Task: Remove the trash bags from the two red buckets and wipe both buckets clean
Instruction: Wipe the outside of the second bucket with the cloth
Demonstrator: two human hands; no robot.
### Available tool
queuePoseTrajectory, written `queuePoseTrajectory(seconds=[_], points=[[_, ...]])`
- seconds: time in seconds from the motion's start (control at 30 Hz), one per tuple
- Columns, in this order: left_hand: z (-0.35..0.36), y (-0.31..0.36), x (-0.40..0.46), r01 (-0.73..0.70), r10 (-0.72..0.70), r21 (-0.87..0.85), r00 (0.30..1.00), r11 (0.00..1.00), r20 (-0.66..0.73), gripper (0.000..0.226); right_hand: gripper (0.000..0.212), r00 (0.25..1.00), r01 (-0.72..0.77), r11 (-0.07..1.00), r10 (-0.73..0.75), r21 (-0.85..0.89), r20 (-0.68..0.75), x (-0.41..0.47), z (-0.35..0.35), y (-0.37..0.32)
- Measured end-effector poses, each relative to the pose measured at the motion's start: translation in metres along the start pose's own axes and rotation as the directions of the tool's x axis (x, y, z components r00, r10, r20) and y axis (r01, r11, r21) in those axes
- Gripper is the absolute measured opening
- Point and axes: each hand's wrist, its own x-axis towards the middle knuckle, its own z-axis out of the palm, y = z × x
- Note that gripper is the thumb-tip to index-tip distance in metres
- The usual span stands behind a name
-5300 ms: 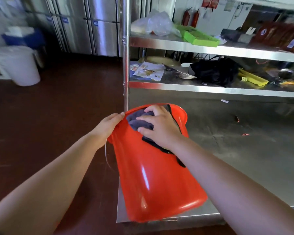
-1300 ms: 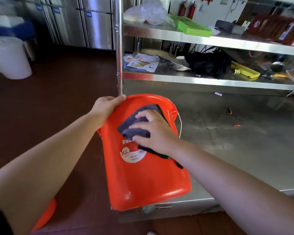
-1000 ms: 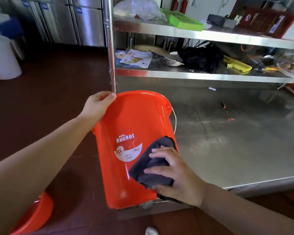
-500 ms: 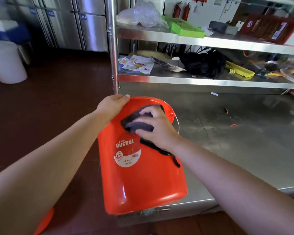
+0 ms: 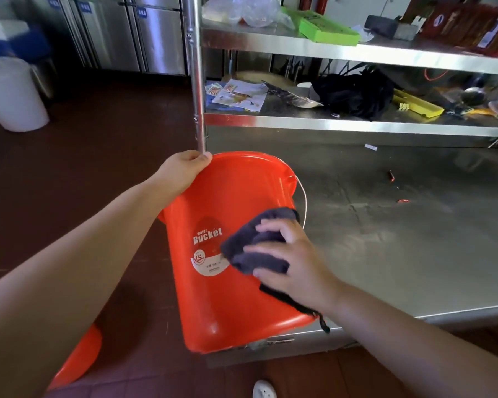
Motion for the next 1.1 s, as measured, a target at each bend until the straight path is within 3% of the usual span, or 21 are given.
queuePoseTrajectory(seconds=[0.27,0.53,0.7,0.9,1.1], points=[[0.003,0.0,0.003,0.039,-0.04,-0.05,0.999,0.998,-0.021,0.04,0.028,0.999,0.045,0.999,-0.045,0.017,-0.009,-0.038,0.0,0.001],[0.006,-0.003,0.001,0.031,-0.042,-0.281,0.998,0.959,-0.035,0.027,0.03,0.992,-0.06,0.998,0.056,-0.025,-0.112,0.082,-0.005,0.02],[-0.013,-0.023,-0.004,0.064,-0.088,-0.254,0.993,0.965,-0.082,0.036,0.033,0.982,-0.162,0.987,0.159,-0.019,-0.103,0.145,-0.003,0.028],[-0.026,-0.051,-0.014,0.037,-0.069,-0.149,0.973,0.988,-0.219,0.028,0.031,0.999,0.023,0.999,-0.025,-0.048,-0.046,0.119,0.018,0.0],[-0.042,-0.064,-0.028,0.036,-0.075,-0.193,0.978,0.981,-0.197,0.026,0.031,0.991,0.133,0.991,-0.132,-0.007,0.035,0.036,0.02,-0.019]])
